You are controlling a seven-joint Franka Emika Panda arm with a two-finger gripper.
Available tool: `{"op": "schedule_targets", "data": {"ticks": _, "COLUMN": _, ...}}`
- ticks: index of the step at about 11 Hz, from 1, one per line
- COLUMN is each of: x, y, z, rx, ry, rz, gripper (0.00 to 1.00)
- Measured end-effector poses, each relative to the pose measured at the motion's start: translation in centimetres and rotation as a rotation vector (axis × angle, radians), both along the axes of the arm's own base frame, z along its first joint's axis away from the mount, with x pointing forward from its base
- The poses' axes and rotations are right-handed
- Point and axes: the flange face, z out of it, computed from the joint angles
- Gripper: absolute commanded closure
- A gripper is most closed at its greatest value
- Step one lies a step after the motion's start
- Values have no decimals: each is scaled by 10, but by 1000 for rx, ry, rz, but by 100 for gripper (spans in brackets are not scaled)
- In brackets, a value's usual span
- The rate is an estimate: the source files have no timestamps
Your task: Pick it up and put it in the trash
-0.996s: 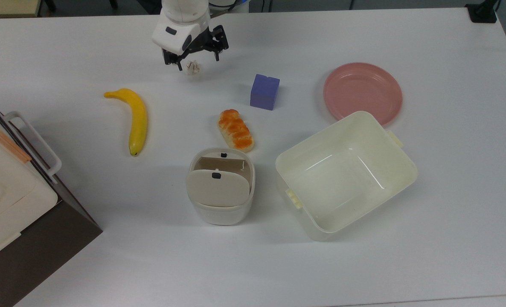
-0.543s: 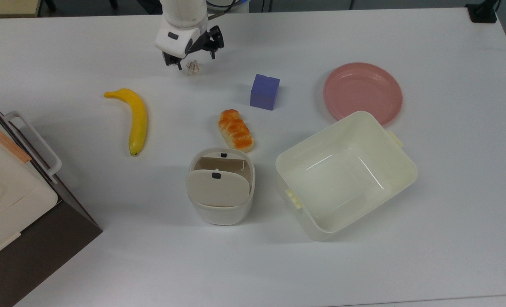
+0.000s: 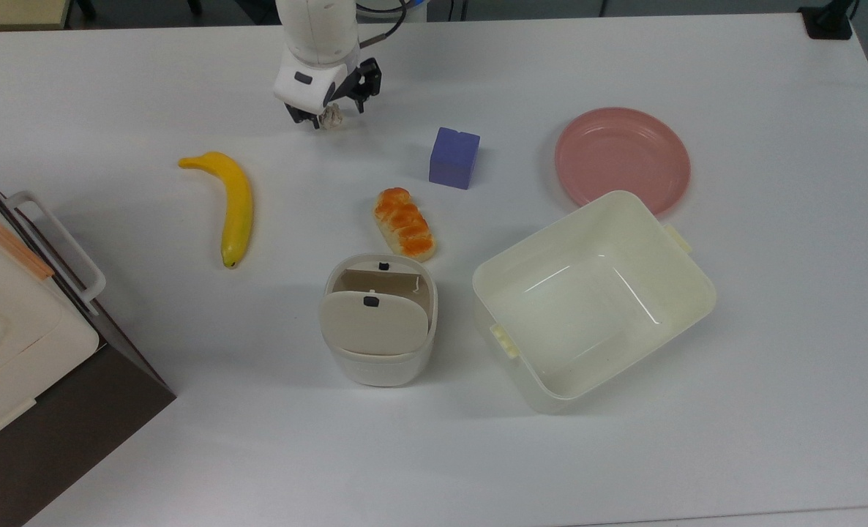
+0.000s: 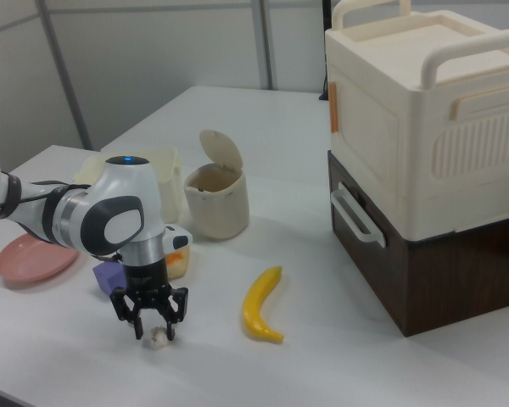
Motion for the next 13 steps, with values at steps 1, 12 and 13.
{"op": "schedule_targets", "data": {"ticks": 1, "x": 0, "y": 0, "z": -2, "rx": 0, "ry": 0, "rz": 1, "gripper": 90}}
{"op": "schedule_targets", "data": {"ticks": 12, "x": 166, "y": -9, "z": 218, "rx": 33, "ry": -458, "rz": -146, "gripper": 74}}
{"op": "schedule_targets", "data": {"ticks": 13, "x": 189, "y": -6, "z": 206, "rx": 31, "ry": -479, "rz": -189, "gripper": 34}}
